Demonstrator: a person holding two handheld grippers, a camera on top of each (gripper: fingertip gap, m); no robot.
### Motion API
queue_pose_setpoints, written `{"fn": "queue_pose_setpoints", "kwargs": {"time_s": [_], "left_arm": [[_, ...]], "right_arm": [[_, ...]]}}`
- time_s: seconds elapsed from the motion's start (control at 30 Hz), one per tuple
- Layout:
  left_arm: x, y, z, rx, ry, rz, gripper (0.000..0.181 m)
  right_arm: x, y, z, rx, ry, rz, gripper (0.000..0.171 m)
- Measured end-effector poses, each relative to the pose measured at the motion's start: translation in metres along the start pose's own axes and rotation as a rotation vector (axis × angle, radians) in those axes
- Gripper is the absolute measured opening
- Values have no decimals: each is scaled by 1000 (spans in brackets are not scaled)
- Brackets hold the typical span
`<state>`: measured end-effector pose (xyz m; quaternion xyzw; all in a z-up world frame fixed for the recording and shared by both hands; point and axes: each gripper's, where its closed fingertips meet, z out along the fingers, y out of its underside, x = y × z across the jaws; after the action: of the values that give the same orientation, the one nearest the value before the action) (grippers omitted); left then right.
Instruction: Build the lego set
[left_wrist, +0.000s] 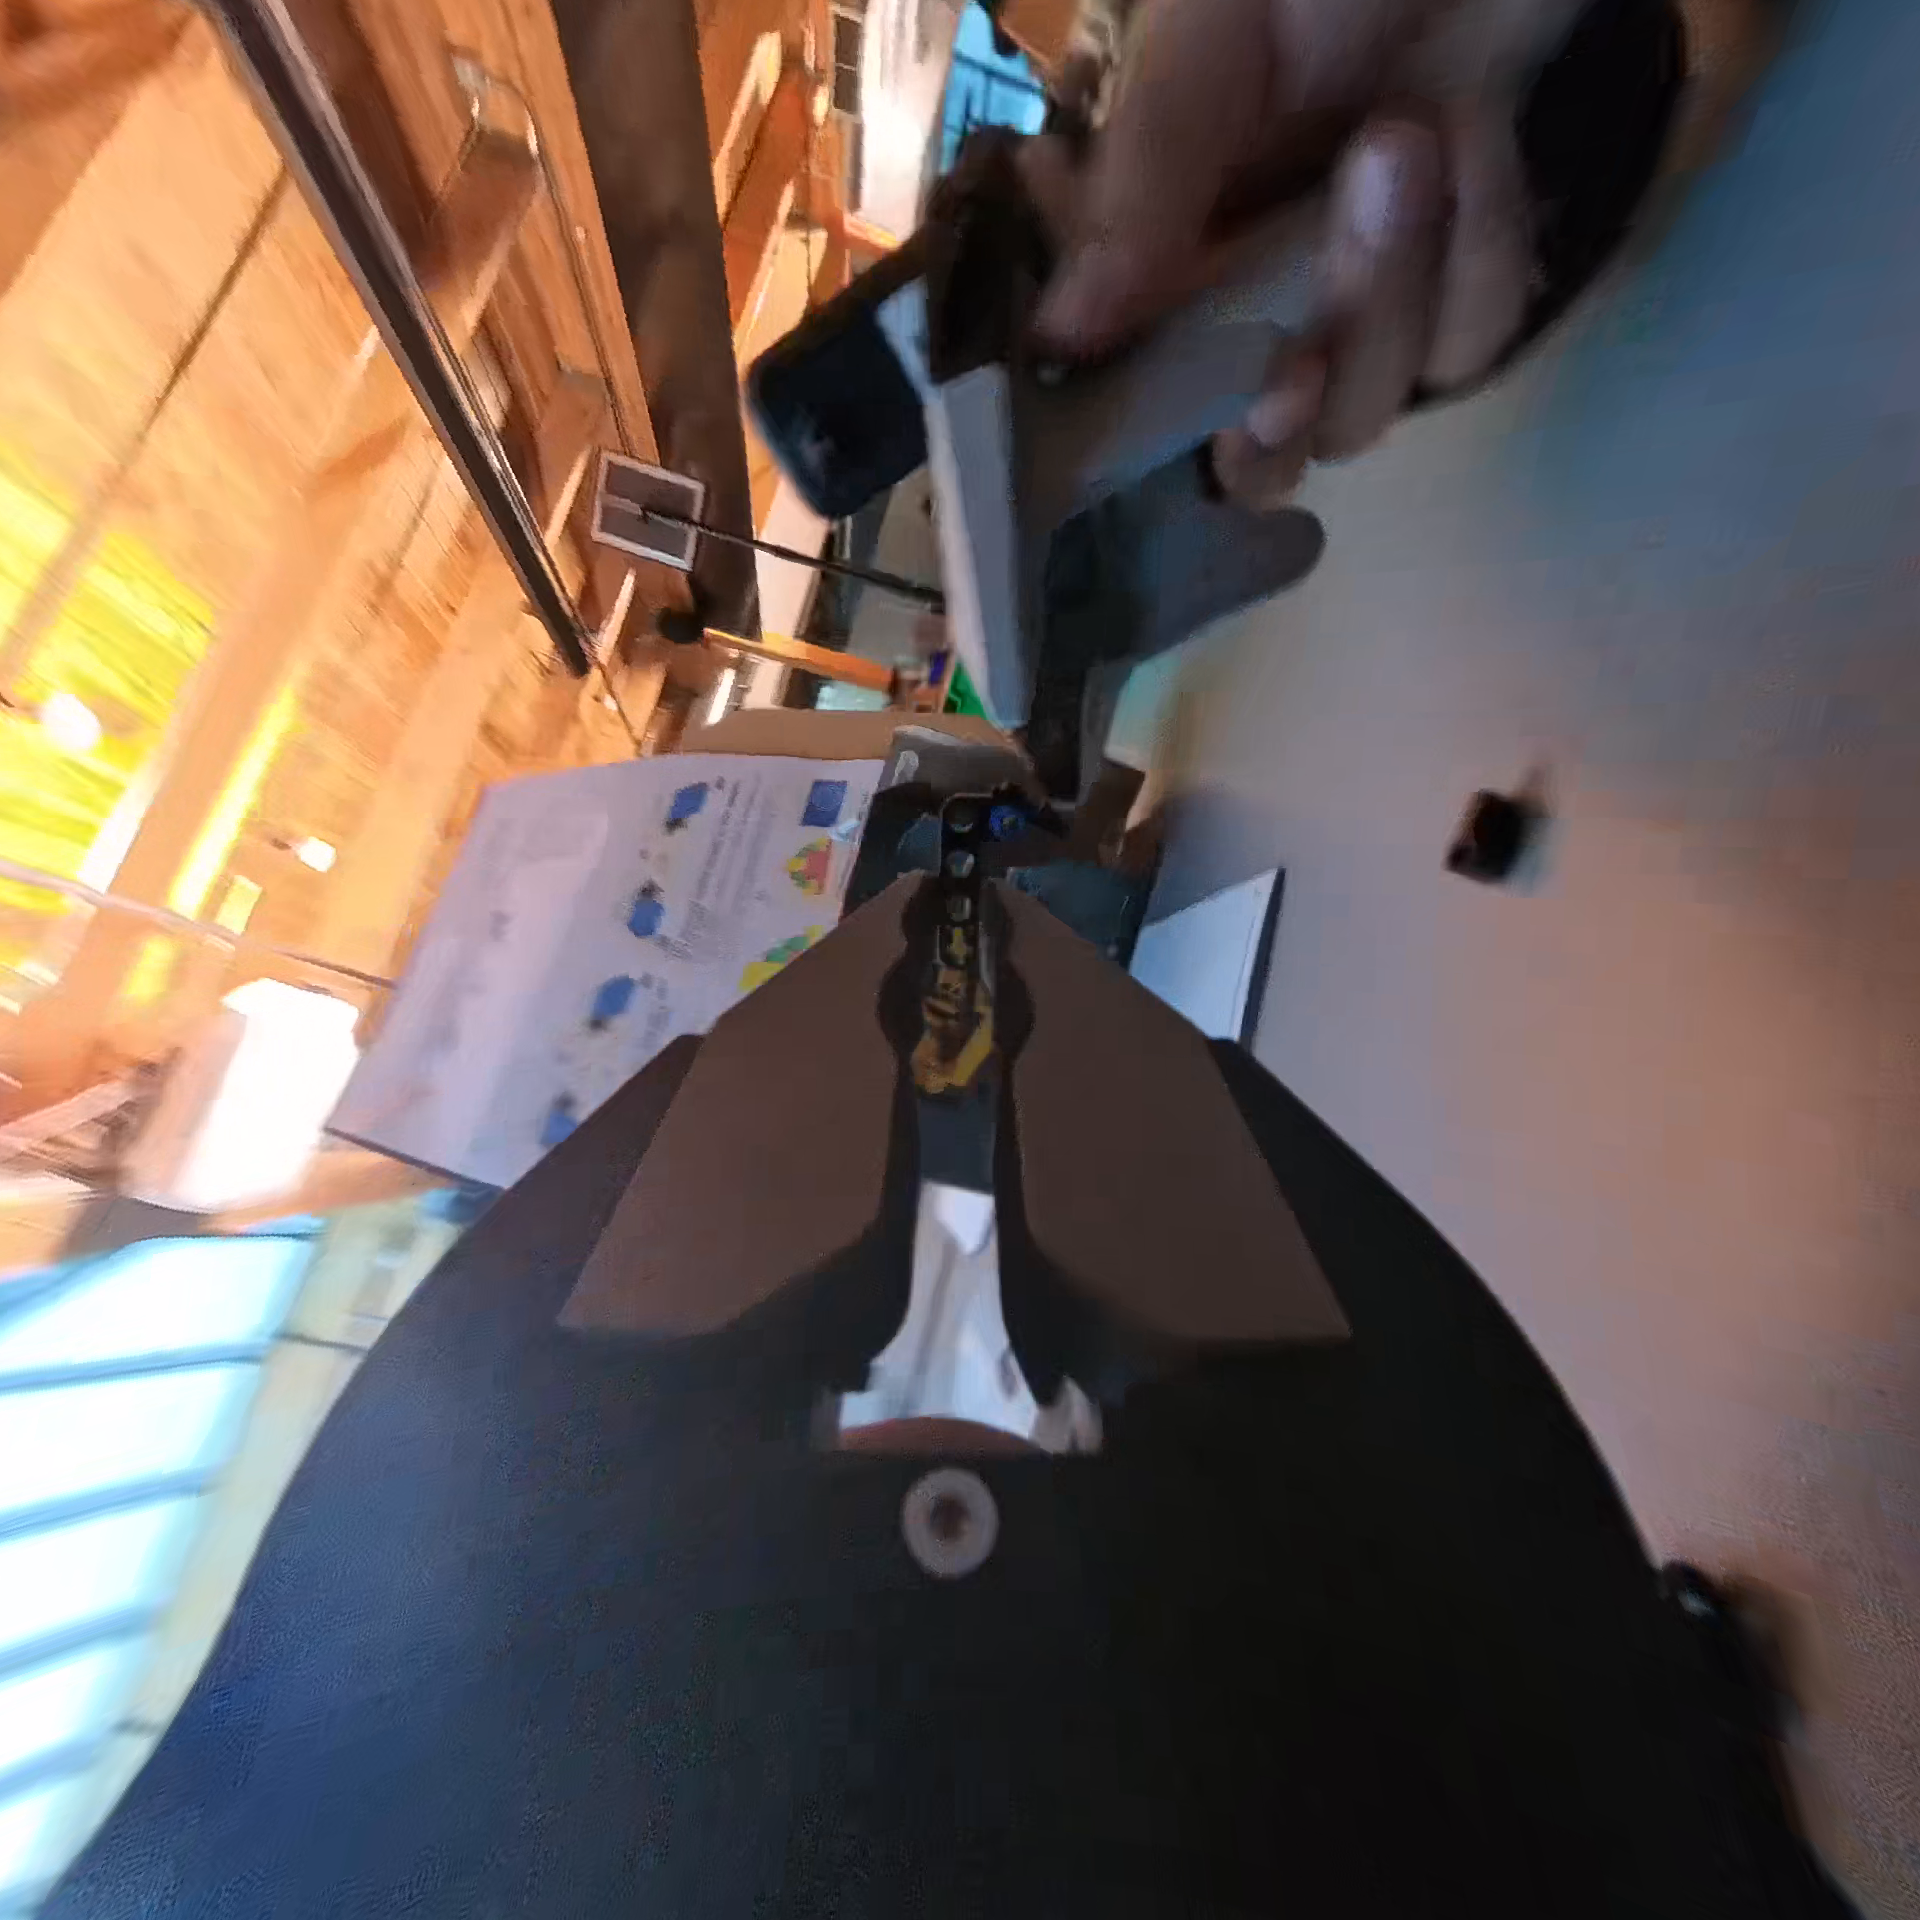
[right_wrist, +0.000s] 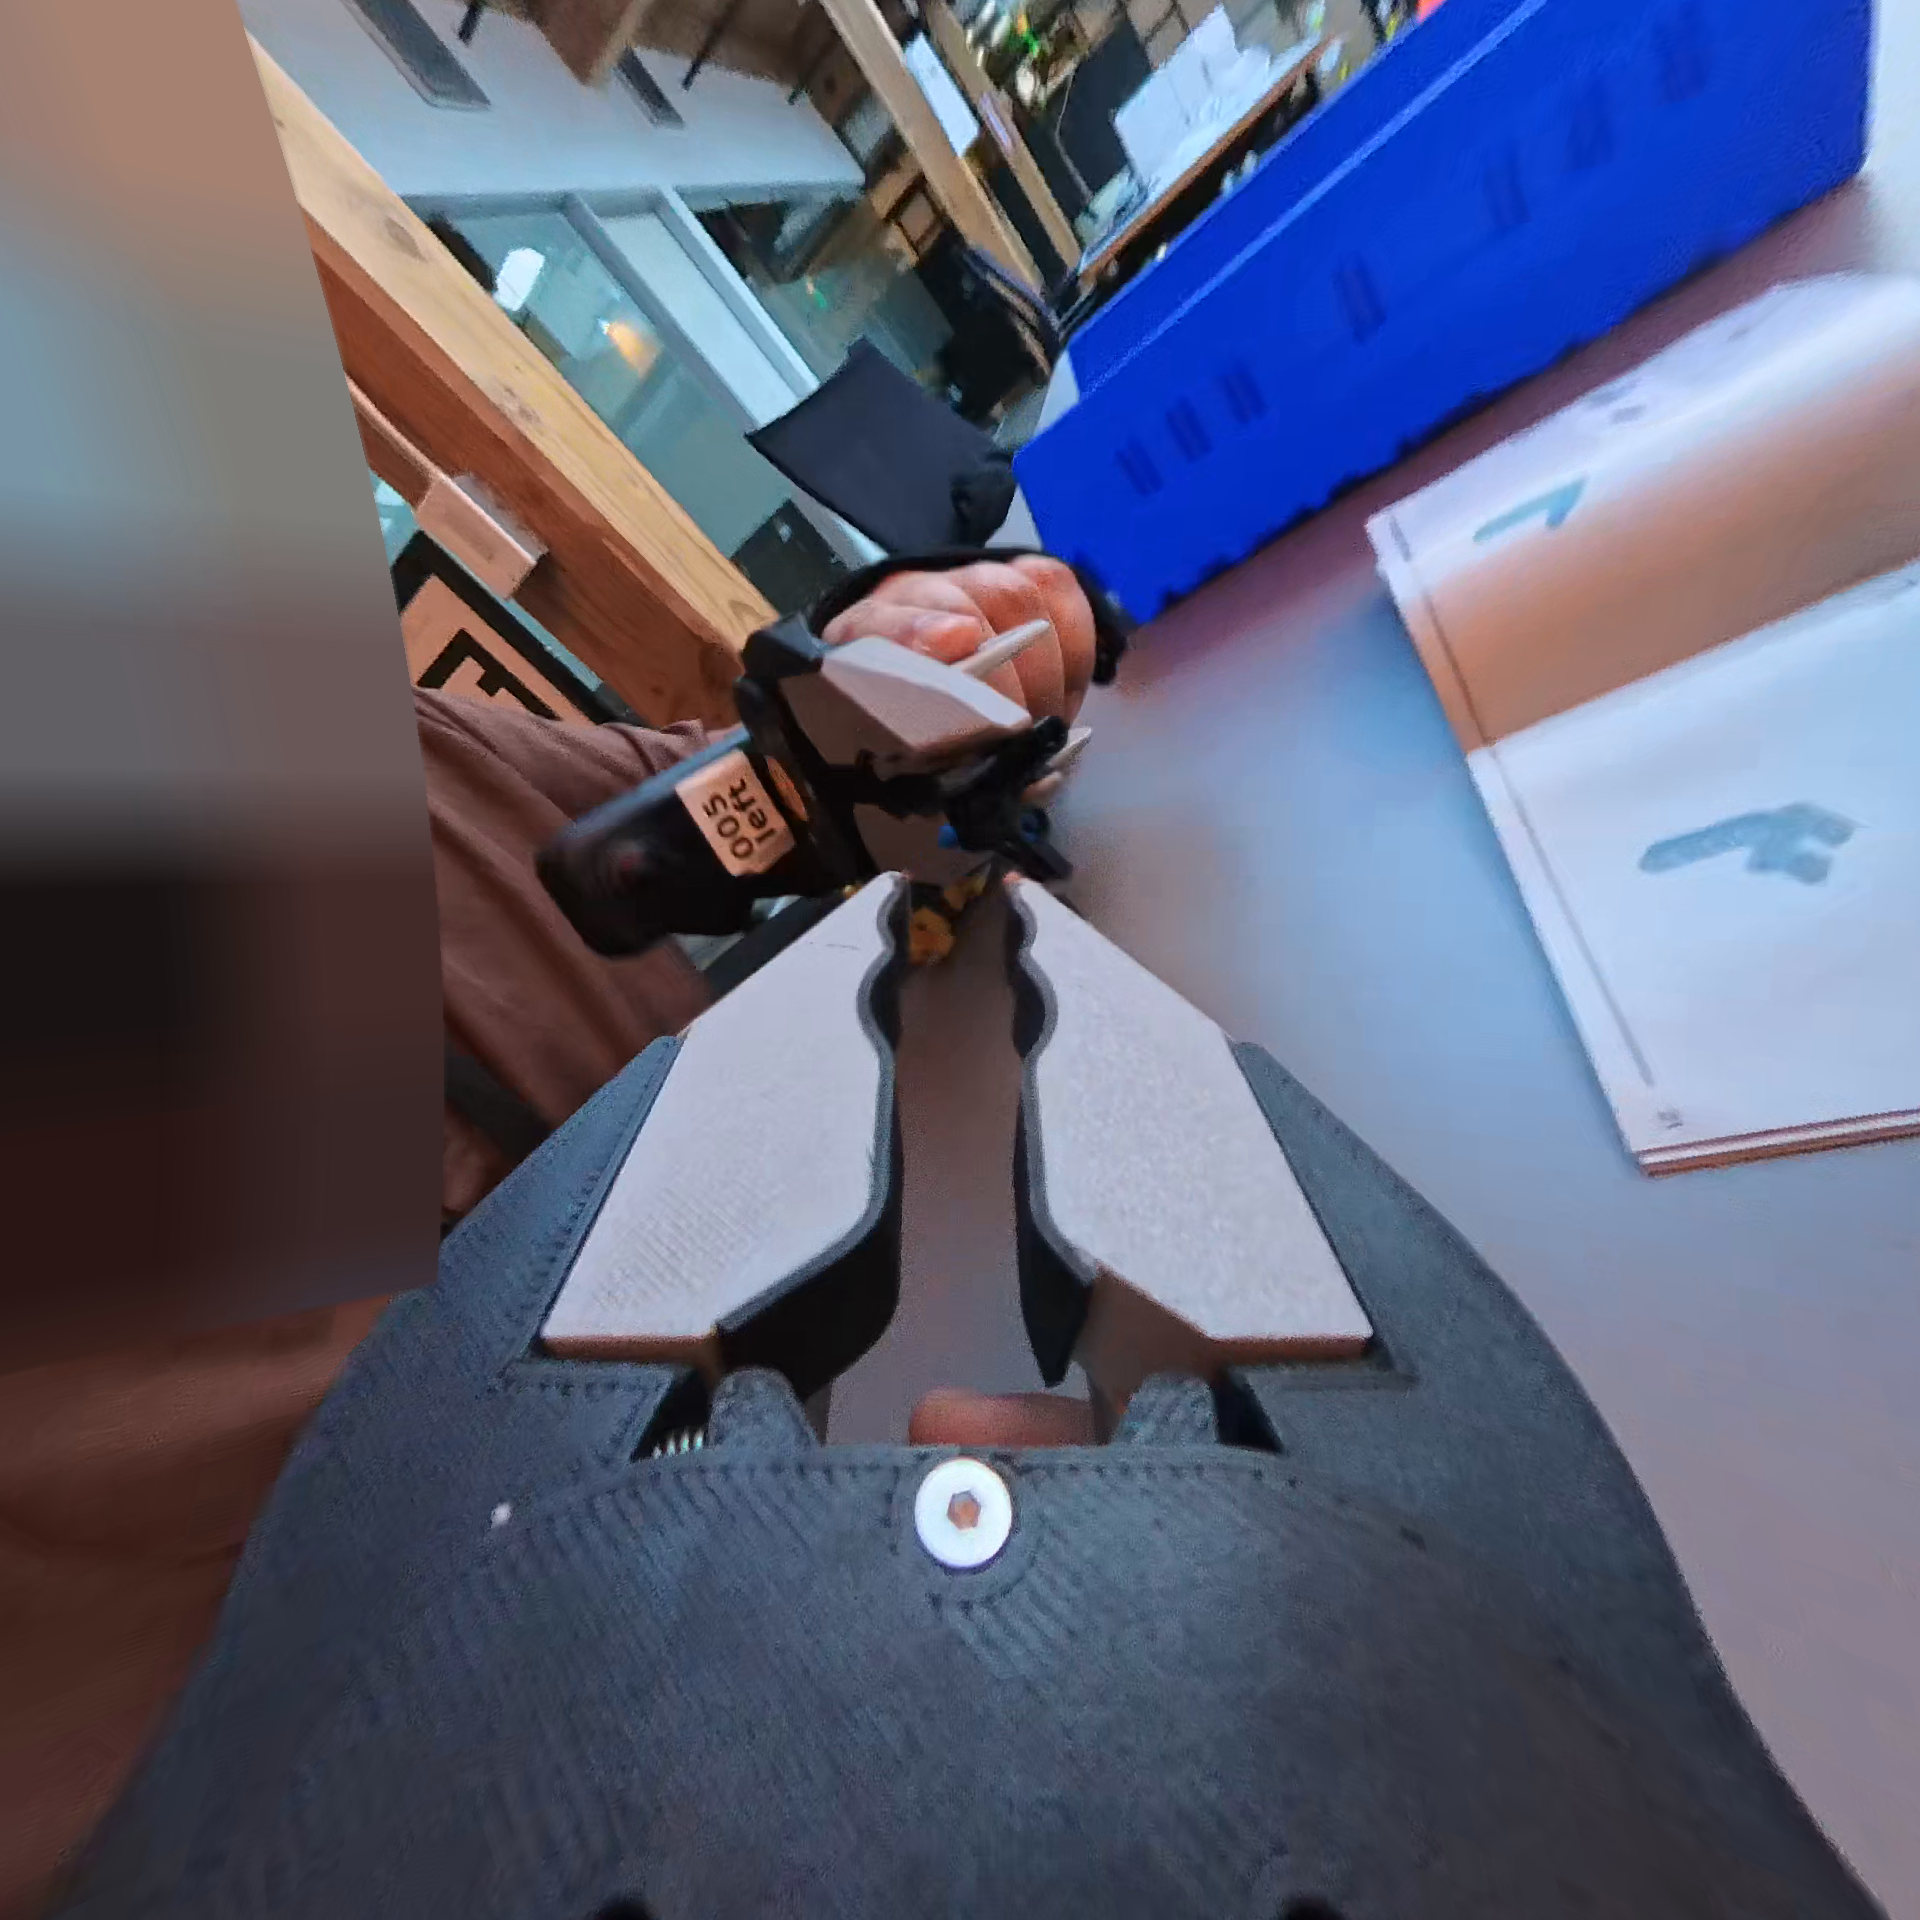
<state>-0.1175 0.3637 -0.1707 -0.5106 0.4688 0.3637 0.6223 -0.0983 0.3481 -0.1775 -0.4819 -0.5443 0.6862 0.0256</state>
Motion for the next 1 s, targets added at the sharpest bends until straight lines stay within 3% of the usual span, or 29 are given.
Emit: {"fn": "queue_pose_setpoints", "kwargs": {"time_s": [0.03,0.2,0.33,0.47,0.53,0.67,0.73,1.0], "left_arm": [[-6,0,0,28,6,-103,4],[-28,-20,-4,280,114,-599,4],[-41,-28,-9,419,177,-870,5],[-43,-36,-13,517,270,-1042,5],[-41,-39,-13,544,324,-1126,5],[-40,-50,-19,650,484,-1351,4],[-38,-50,-17,658,528,-1434,4],[-32,-53,-17,618,604,-1470,5]], "right_arm": [[1,-5,-3,20,25,-36,16],[-10,-32,-10,73,193,-398,17],[-30,-43,-4,74,243,-635,15],[-41,-41,0,67,208,-703,20],[-44,-34,4,43,176,-732,34],[-34,-31,6,11,247,-778,23],[-39,-32,8,21,248,-812,13],[-42,-27,12,19,235,-819,22]]}}
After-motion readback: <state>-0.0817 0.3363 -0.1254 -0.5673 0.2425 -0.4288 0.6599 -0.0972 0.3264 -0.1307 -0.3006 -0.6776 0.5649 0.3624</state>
